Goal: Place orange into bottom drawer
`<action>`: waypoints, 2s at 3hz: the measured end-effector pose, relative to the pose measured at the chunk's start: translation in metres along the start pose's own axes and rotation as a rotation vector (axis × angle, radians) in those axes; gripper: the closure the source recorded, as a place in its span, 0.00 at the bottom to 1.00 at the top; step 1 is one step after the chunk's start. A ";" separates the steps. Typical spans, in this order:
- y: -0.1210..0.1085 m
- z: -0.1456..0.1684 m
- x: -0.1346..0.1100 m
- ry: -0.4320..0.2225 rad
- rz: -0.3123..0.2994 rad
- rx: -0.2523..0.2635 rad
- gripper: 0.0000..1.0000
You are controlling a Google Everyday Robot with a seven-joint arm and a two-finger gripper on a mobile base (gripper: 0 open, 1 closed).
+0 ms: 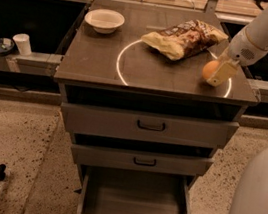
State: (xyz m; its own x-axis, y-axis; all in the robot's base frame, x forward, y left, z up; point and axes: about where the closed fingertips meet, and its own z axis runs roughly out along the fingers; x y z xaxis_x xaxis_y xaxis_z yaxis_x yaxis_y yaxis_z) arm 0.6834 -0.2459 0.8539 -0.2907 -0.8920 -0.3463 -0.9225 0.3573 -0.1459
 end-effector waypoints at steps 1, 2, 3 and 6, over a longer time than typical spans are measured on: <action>0.041 -0.042 -0.013 -0.276 -0.028 -0.027 1.00; 0.104 -0.080 -0.014 -0.438 -0.064 -0.041 1.00; 0.131 -0.069 0.020 -0.439 -0.006 -0.087 1.00; 0.132 0.061 0.064 -0.507 0.112 -0.003 1.00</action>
Offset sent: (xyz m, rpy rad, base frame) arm -0.2425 0.0090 0.0396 0.5696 -0.0792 0.1490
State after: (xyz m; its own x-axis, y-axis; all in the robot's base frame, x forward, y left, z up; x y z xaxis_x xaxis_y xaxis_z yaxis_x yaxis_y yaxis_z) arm 0.5584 -0.2385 0.7564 -0.2290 -0.6015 -0.7653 -0.8935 0.4419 -0.0800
